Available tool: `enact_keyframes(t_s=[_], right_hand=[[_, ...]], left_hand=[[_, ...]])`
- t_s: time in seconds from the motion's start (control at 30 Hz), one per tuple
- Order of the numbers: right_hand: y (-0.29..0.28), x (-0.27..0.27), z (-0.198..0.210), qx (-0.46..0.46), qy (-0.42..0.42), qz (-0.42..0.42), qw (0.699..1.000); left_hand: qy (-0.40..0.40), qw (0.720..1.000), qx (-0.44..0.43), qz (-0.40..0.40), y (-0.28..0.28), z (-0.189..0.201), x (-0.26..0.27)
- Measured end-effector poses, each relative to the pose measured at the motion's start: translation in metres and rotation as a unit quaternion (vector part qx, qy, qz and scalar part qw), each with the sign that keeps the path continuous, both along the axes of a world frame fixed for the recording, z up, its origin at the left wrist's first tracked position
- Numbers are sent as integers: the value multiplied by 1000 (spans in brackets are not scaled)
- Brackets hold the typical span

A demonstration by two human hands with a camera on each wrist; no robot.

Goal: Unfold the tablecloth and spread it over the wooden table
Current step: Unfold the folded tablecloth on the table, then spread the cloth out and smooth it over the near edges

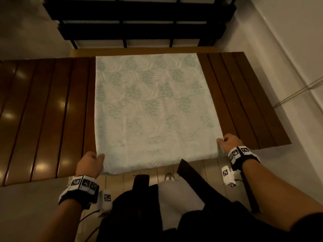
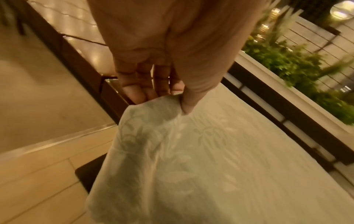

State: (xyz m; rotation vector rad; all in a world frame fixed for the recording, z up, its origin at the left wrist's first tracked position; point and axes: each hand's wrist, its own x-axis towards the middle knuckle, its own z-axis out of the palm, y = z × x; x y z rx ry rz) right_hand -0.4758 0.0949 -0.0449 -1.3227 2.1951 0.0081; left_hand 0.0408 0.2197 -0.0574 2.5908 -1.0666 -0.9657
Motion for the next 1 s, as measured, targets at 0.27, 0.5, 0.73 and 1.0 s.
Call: enact_keyframes(t_s=[0.27,0.5,0.73,1.0], right_hand=[[21,-11,-8,1,-51,47,998],[-14,-20,4,23,-74,56,995],[-99,4,13,-6,-49,54,997],[-152,37,9,-28,-24,27,999]], left_hand=[[4,994,-29,105,19,-2,7],[-6,997,30,65,3,9,6],[-32,997,40,60,-86,25,17],[9,1000,1,23,-177,19,61]])
